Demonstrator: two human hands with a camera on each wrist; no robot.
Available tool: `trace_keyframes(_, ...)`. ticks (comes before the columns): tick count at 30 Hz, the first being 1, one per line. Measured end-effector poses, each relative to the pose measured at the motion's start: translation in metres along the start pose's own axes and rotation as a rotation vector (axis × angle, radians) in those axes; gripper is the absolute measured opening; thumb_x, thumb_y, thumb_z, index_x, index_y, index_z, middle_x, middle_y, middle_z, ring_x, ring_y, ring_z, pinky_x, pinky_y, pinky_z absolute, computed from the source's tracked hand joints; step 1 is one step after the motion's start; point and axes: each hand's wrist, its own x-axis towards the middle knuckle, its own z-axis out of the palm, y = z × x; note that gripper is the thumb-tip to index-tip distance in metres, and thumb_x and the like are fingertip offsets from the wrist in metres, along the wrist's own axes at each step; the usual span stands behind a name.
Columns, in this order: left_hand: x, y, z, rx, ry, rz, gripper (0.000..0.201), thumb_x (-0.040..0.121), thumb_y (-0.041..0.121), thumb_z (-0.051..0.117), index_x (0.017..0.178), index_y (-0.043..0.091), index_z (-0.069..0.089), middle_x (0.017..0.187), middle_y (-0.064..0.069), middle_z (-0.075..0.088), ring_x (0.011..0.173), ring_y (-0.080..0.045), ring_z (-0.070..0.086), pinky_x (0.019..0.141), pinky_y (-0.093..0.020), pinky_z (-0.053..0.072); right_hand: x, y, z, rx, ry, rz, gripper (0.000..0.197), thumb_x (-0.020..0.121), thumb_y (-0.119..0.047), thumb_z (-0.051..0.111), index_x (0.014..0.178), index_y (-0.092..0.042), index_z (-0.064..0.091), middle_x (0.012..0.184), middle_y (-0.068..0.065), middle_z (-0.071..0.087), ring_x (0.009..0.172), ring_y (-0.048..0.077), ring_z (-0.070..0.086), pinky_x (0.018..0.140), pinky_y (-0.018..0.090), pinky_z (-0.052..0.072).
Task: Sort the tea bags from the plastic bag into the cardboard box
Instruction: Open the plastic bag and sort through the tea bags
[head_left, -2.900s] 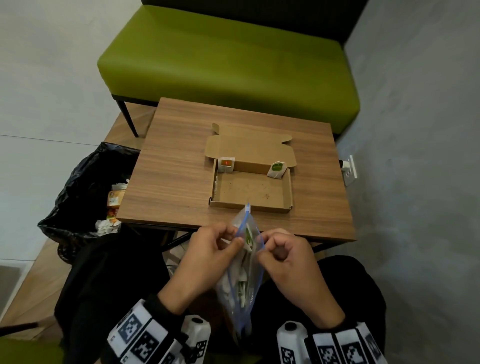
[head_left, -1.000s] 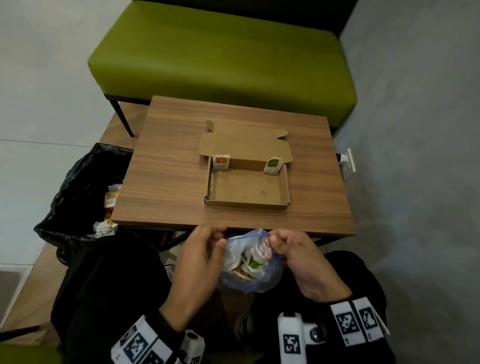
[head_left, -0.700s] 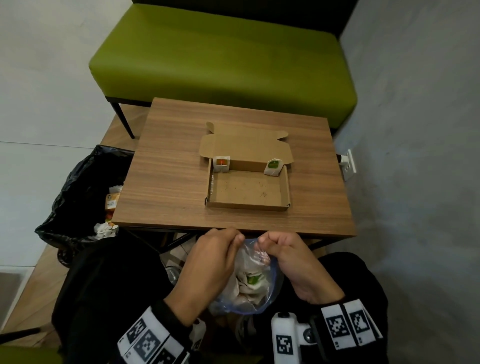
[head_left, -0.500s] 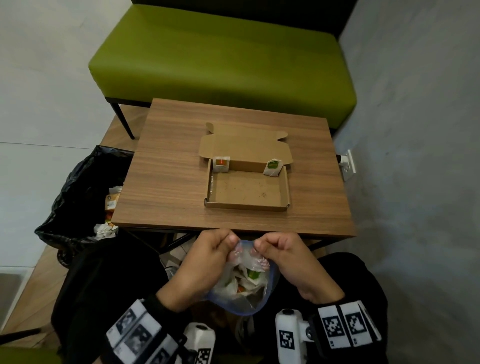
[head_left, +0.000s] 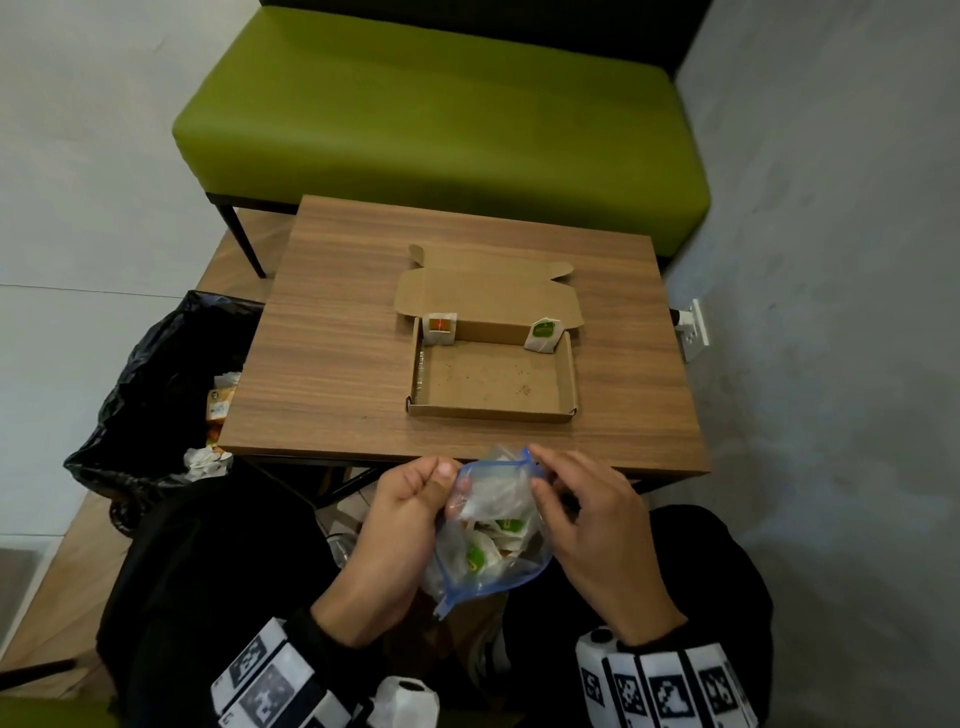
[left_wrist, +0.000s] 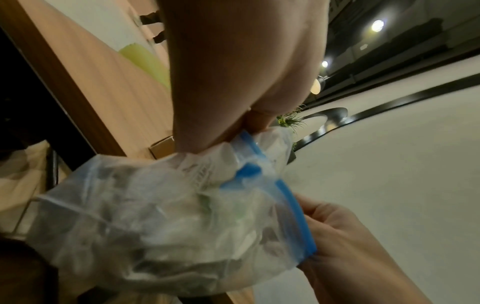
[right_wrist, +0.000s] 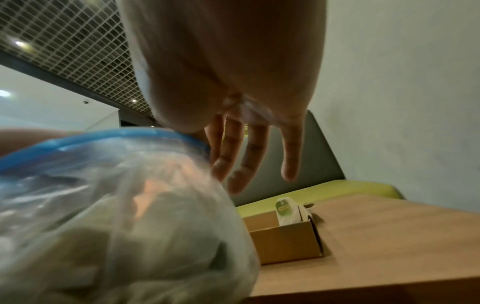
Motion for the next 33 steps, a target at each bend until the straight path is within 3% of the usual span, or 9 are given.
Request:
trace_keyframes(4,0.006,-0.001,-0.008,0.162,0.045,-0.004,0.036,0.101,0.02,0.048,0.084,-0.01,0.06,0.073,-0.021,0.058,0.068,-0.032,0.052,0.067,-0.038,0.046,0.002,0.003,0.003,0.171,-0.103,0.126,0.021,0.094,-0.028,0.049,0.091,-0.024,0.07,0.086,-0.014,0.066,0.081,0.005,0.061,0.077,0.037,0.051)
trace_keyframes(6,0.01,-0.003,-0.014,0.431,0.065,0.122,0.031,0.101,0.032,0.049,0.093,0.007,0.065,0.078,-0.018,0.062,0.074,-0.036,0.057,0.071,-0.044,0.05,0.005,0.0,0.003,0.361,-0.188,0.295,0.025,0.096,-0.021,0.052,0.076,-0.022,0.067,0.073,-0.01,0.065,0.069,0.005,0.058,0.067,0.031,0.047)
trace_keyframes(9,0.009,0.001,-0.016,0.899,-0.084,0.386,0.032,0.094,0.054,0.046,0.121,0.038,0.051,0.099,0.011,0.061,0.093,-0.004,0.058,0.081,-0.03,0.049,0.011,-0.01,0.004,0.613,-0.303,0.453,0.033,0.096,-0.013,0.051,0.064,-0.018,0.059,0.06,-0.002,0.05,0.059,0.012,0.045,0.06,0.031,0.036)
trace_keyframes(11,0.008,0.003,-0.014,1.127,-0.186,0.531,0.035,0.097,0.05,0.047,0.131,0.044,0.041,0.119,0.02,0.053,0.113,0.002,0.05,0.093,-0.028,0.04,0.016,-0.015,0.006,0.721,-0.362,0.474,0.026,0.092,-0.019,0.052,0.068,-0.016,0.06,0.064,0.0,0.051,0.064,0.013,0.046,0.062,0.028,0.037)
trace_keyframes(13,0.009,0.006,-0.011,1.235,-0.232,0.63,0.03,0.097,0.043,0.048,0.127,0.042,0.045,0.12,0.02,0.057,0.112,0.0,0.052,0.091,-0.028,0.039,0.02,-0.016,0.007,0.797,-0.416,0.482,0.022,0.094,-0.016,0.053,0.075,-0.011,0.063,0.075,0.001,0.057,0.073,0.012,0.054,0.068,0.022,0.043)
trace_keyframes(16,0.011,0.01,-0.009,1.18,-0.198,0.623,0.022,0.094,0.038,0.056,0.115,0.036,0.06,0.104,0.017,0.067,0.093,0.002,0.06,0.08,-0.026,0.048,0.025,-0.01,0.008,0.759,-0.444,0.443,0.022,0.098,-0.011,0.051,0.082,-0.003,0.065,0.091,0.0,0.054,0.087,0.011,0.057,0.077,0.023,0.044)
trace_keyframes(22,0.014,0.004,-0.002,0.992,0.067,0.431,0.016,0.094,0.025,0.062,0.107,0.021,0.069,0.09,0.01,0.069,0.08,-0.004,0.065,0.075,-0.03,0.055,0.015,0.0,0.028,0.323,-0.185,0.17,0.022,0.095,-0.041,0.053,0.109,-0.032,0.066,0.107,-0.01,0.048,0.11,0.009,0.048,0.093,0.022,0.042)
trace_keyframes(26,0.012,0.012,-0.003,0.7,0.233,0.381,0.013,0.095,0.023,0.06,0.103,0.019,0.069,0.068,0.005,0.069,0.062,-0.006,0.066,0.063,-0.03,0.058,0.012,0.005,0.033,0.307,0.004,0.307,0.014,0.091,-0.029,0.067,0.103,-0.022,0.068,0.096,-0.008,0.066,0.091,0.008,0.065,0.082,0.031,0.055)
trace_keyframes(33,0.024,0.018,-0.016,0.777,0.218,0.36,0.015,0.098,0.022,0.054,0.099,0.027,0.067,0.082,0.01,0.066,0.072,-0.006,0.063,0.067,-0.03,0.053,0.027,0.002,0.017,0.85,-0.352,0.602,0.032,0.103,-0.023,0.05,0.078,-0.016,0.07,0.074,-0.001,0.069,0.073,0.009,0.064,0.071,0.023,0.048)
